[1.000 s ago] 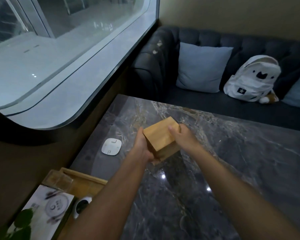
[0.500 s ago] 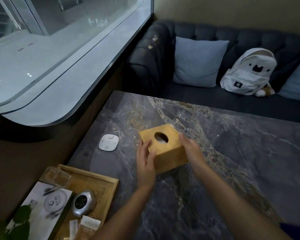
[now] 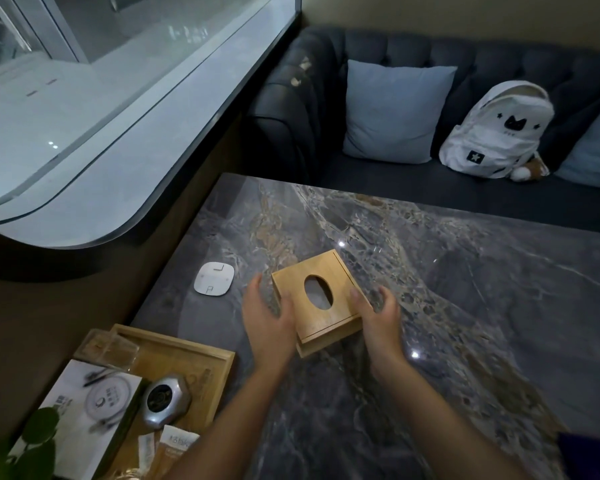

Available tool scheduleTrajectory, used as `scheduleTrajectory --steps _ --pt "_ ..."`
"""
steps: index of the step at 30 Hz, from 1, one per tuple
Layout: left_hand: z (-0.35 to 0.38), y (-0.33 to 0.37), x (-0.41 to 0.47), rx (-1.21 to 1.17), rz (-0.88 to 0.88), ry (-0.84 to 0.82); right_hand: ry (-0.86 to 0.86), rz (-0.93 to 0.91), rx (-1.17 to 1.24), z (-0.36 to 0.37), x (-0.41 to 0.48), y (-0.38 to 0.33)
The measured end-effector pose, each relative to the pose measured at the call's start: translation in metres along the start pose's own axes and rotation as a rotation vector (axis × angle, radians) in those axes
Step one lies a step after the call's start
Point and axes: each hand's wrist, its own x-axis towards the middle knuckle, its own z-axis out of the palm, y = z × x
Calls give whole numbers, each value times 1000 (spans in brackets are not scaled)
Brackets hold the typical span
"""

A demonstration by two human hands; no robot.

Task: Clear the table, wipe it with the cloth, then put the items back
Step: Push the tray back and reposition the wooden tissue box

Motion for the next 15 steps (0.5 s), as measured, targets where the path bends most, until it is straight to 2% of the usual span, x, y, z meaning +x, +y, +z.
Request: scheduleTrajectory --steps 3,7,11,15 --pt "-3 8 25 46 15 -75 -39 101 173 7 -7 9" --pt "0 12 34 87 -143 -271 -146 167 137 16 -5 11" --pt "-12 4 18 53 -161 -226 -223 153 171 12 13 1" --pt "-30 -1 -4 203 -194 -248 -282 156 135 9 19 -2"
